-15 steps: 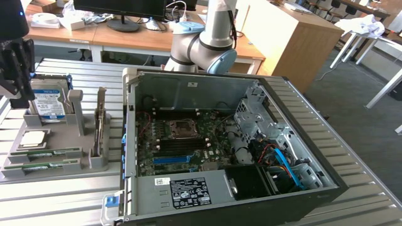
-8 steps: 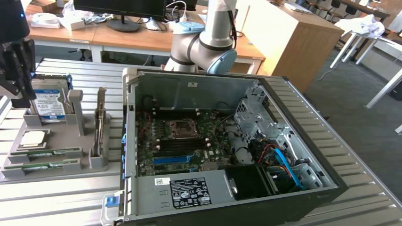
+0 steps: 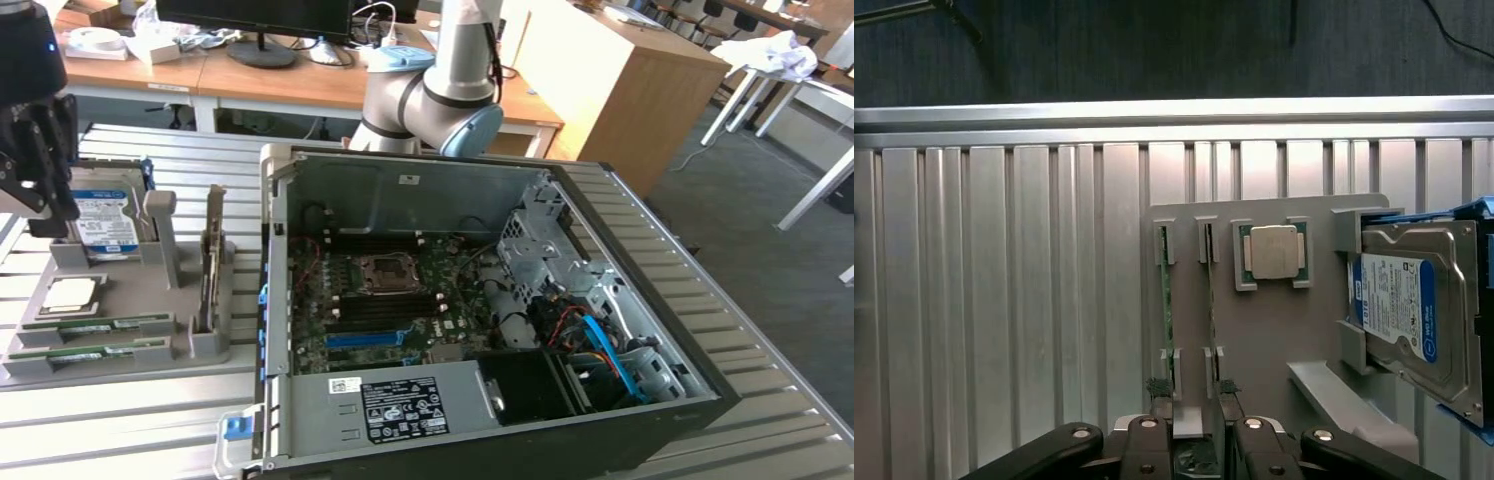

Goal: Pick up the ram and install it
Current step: 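Pick up the ram and move it above insertion slot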

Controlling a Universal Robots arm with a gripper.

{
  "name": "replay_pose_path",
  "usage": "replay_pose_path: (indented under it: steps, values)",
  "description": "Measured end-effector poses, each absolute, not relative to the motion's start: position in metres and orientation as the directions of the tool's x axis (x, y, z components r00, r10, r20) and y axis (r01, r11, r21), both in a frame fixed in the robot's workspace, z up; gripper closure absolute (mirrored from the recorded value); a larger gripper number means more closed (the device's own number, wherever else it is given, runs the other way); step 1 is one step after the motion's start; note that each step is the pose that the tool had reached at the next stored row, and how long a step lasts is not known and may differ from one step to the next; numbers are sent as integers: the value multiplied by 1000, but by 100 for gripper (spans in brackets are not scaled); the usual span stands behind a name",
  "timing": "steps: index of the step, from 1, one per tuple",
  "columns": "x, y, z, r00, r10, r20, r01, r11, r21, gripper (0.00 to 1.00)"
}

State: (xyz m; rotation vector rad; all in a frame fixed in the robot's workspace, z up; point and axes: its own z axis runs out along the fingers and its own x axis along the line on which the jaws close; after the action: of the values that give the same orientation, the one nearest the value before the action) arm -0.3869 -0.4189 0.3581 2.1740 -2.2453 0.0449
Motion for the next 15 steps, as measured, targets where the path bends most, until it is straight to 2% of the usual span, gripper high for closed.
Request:
replay_pose_path:
  steps: [15]
  values:
    - [-387,-419,341,-32,-999,31,-999,32,-10,70]
